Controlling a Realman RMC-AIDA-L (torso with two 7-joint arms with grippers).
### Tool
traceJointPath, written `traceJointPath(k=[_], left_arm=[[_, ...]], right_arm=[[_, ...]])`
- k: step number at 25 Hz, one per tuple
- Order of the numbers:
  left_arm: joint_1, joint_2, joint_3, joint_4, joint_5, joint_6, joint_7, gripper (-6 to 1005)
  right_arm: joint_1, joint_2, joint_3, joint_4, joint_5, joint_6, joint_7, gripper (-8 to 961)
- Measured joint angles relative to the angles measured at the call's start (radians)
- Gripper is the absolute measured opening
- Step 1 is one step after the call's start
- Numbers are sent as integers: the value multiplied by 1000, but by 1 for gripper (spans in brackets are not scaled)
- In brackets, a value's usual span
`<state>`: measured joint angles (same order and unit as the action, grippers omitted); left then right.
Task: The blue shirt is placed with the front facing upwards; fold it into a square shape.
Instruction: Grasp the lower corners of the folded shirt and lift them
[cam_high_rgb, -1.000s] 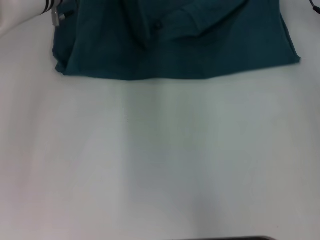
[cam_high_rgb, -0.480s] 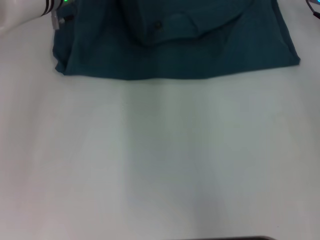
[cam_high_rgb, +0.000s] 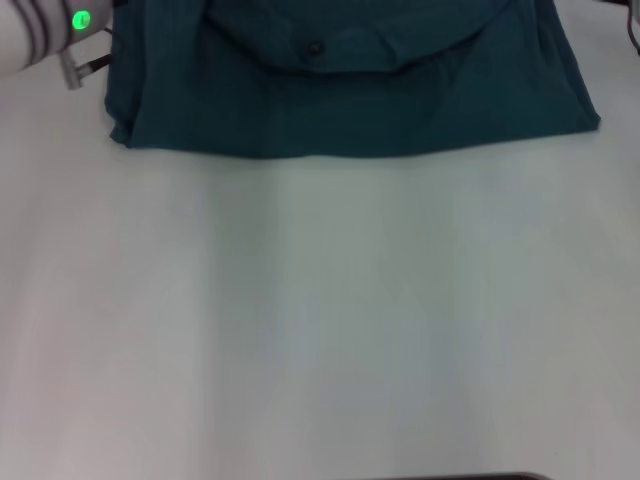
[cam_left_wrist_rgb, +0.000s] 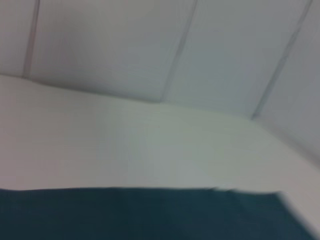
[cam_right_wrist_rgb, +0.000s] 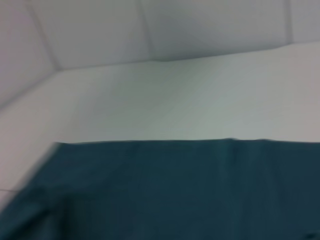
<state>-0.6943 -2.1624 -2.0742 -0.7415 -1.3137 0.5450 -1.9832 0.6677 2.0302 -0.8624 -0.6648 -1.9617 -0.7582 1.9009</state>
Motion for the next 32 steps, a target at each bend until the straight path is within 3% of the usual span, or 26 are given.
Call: traceJointPath(k=[5, 8, 9, 11, 14, 17, 20, 22, 28, 32], left_arm=[[188, 5, -15, -199, -141, 304, -22, 756], [229, 20, -75, -220, -156, 462, -64, 817], [230, 34, -105, -211, -150, 514, -99, 837], [225, 62, -134, -171, -140, 570, -156, 878], [210, 114, -141, -72, -135, 588, -243, 940], [192, 159, -140, 23, -134, 592, -317, 933], [162, 186, -134, 112, -124, 589, -360, 934], [137, 188, -135, 166, -101, 557, -374, 934], [112, 147, -143, 206, -44, 437, -381, 934], [124, 158, -143, 204, -36, 439, -401, 934]], right_arm=[[-180, 43, 40, -157, 143, -268, -93, 771], [-311, 50, 116, -174, 283, -429, -189, 870], [-311, 50, 116, -174, 283, -429, -189, 869], [-348, 39, 160, -154, 300, -505, -193, 868], [-373, 3, 193, -110, 277, -610, -163, 867], [-386, -29, 203, -69, 260, -696, -125, 865], [-393, -42, 212, -48, 255, -733, -120, 864], [-394, -43, 218, -46, 252, -736, -124, 863], [-384, -44, 228, -44, 244, -723, -130, 864], [-373, -46, 229, -41, 226, -710, -128, 861]])
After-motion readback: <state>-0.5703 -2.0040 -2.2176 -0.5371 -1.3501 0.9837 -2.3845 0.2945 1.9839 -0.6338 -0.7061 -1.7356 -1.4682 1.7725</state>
